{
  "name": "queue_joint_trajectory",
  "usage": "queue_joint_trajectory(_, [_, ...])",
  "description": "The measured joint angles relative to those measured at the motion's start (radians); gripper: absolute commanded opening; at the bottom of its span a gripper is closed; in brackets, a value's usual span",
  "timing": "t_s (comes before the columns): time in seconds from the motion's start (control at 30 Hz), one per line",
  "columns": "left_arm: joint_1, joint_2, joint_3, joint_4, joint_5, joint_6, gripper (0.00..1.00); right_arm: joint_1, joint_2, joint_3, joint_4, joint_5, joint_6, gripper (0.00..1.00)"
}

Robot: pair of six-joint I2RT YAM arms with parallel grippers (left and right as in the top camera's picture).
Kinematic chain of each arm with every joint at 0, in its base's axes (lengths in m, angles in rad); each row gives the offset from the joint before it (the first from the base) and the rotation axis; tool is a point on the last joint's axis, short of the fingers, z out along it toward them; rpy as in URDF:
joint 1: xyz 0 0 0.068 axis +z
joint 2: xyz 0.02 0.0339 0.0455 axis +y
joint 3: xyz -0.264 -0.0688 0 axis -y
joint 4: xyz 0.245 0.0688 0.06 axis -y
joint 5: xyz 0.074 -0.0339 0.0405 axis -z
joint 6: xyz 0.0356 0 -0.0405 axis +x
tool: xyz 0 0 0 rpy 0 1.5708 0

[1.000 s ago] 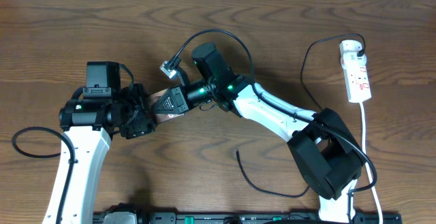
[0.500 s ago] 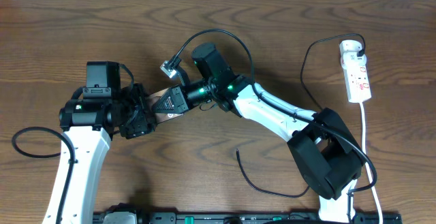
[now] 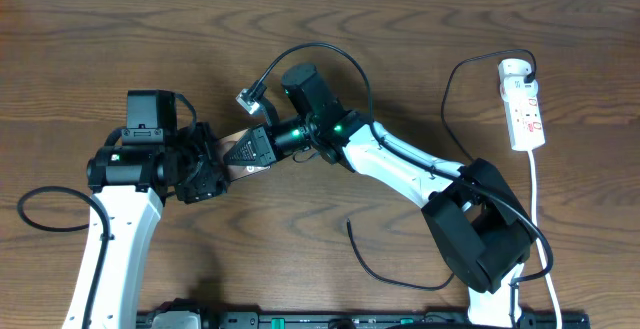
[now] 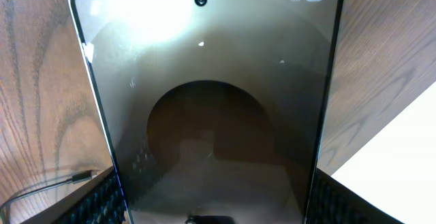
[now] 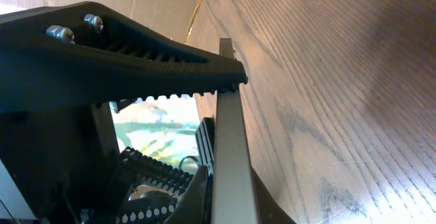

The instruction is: Plug charger to phone and switch on socket

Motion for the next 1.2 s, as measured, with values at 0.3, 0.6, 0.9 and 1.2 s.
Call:
queue_joint_trajectory(0.3, [-0.001, -0.002, 0.000, 0.000, -0.004, 0.004, 0.80, 0.000, 0.000, 0.000, -0.002, 0.003, 0.014, 0.04])
queue_joint_trajectory(0.6, [-0.001, -0.002, 0.000, 0.000, -0.004, 0.022, 0.92, 0.004, 0.000, 0.000, 0.003, -0.019, 0.004, 0.01])
queue_joint_trajectory(0.9, [-0.001, -0.002, 0.000, -0.001, -0.004, 0.023, 0.92, 0.004, 0.000, 0.000, 0.003, -0.026, -0.002, 0.01])
queue_joint_trajectory(1.2, [-0.001, -0.002, 0.000, 0.000, -0.003, 0.095, 0.92, -0.004, 0.000, 0.000, 0.003, -0.029, -0.002, 0.01])
